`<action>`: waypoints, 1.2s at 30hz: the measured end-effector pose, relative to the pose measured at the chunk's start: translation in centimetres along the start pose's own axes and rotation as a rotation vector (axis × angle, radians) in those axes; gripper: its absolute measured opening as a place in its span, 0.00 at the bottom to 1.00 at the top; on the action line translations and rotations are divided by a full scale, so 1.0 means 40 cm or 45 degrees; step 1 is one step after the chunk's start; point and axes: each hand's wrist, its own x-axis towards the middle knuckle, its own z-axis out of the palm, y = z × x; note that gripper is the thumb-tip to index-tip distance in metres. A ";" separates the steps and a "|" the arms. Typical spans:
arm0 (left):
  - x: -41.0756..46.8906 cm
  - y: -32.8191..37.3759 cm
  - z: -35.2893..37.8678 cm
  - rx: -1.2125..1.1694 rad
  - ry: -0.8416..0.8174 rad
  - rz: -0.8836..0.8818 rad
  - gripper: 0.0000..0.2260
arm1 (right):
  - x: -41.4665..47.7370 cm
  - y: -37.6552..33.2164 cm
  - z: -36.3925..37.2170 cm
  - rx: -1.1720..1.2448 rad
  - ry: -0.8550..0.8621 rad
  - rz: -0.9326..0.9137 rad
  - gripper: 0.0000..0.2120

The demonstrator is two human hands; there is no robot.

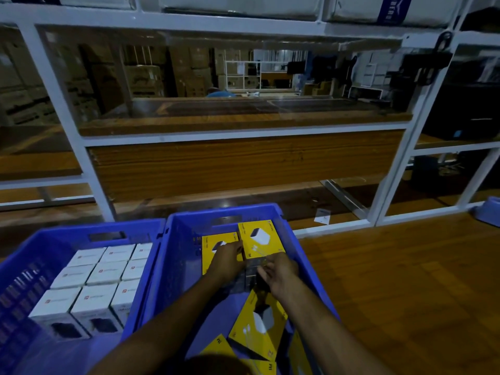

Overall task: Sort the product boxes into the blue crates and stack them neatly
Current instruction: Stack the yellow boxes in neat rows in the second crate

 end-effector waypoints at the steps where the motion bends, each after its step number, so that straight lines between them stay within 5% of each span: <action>1: 0.002 0.001 0.001 0.021 -0.003 0.006 0.10 | 0.004 -0.001 0.000 -0.007 -0.016 -0.003 0.10; 18: 0.007 -0.027 0.016 0.158 -0.048 -0.040 0.18 | -0.004 -0.001 -0.009 -0.060 -0.049 -0.027 0.13; 25: -0.031 0.024 0.009 0.292 0.048 -0.018 0.30 | -0.019 0.012 -0.003 -0.473 -0.231 0.070 0.06; 29: -0.078 0.073 -0.003 0.282 0.140 -0.053 0.13 | -0.048 0.021 -0.008 -0.691 -0.338 0.048 0.08; 31: -0.093 0.083 -0.007 0.329 0.039 -0.186 0.09 | -0.047 0.028 -0.020 -0.640 -0.301 -0.004 0.07; 36: -0.121 0.045 0.024 0.472 -0.595 -0.425 0.07 | -0.035 0.034 -0.053 -0.581 -0.110 -0.178 0.08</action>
